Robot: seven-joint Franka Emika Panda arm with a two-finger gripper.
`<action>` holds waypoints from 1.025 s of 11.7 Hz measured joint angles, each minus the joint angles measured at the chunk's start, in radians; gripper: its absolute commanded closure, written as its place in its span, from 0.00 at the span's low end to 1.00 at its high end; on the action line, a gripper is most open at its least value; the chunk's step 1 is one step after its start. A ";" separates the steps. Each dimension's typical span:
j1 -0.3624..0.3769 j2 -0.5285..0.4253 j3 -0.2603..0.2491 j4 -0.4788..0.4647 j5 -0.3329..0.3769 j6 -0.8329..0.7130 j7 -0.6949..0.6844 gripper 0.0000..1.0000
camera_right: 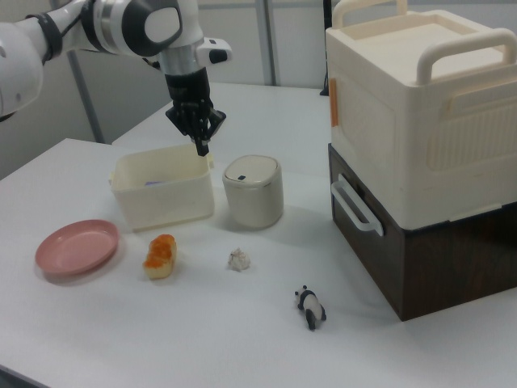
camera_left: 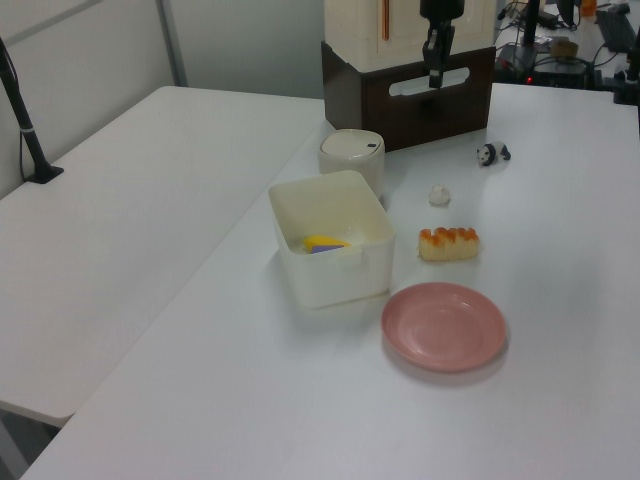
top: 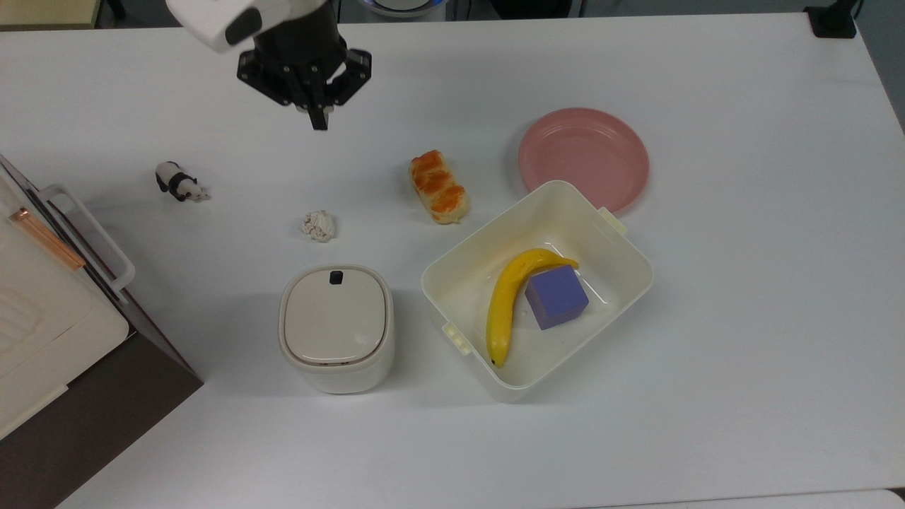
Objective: Open the trash can
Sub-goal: 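Move the gripper down over the small cream trash can lid, then lower the gripper onto the lid's front edge and catch it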
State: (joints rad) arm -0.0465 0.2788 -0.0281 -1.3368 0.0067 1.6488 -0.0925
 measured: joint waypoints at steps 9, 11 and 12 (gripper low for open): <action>0.047 0.264 0.004 0.158 -0.137 0.286 0.124 1.00; 0.059 0.282 0.004 0.160 -0.169 0.299 0.142 1.00; 0.063 0.286 0.004 0.160 -0.183 0.299 0.142 1.00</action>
State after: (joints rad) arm 0.0166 0.5649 -0.0242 -1.1765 -0.1761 1.9476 0.0500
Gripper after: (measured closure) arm 0.991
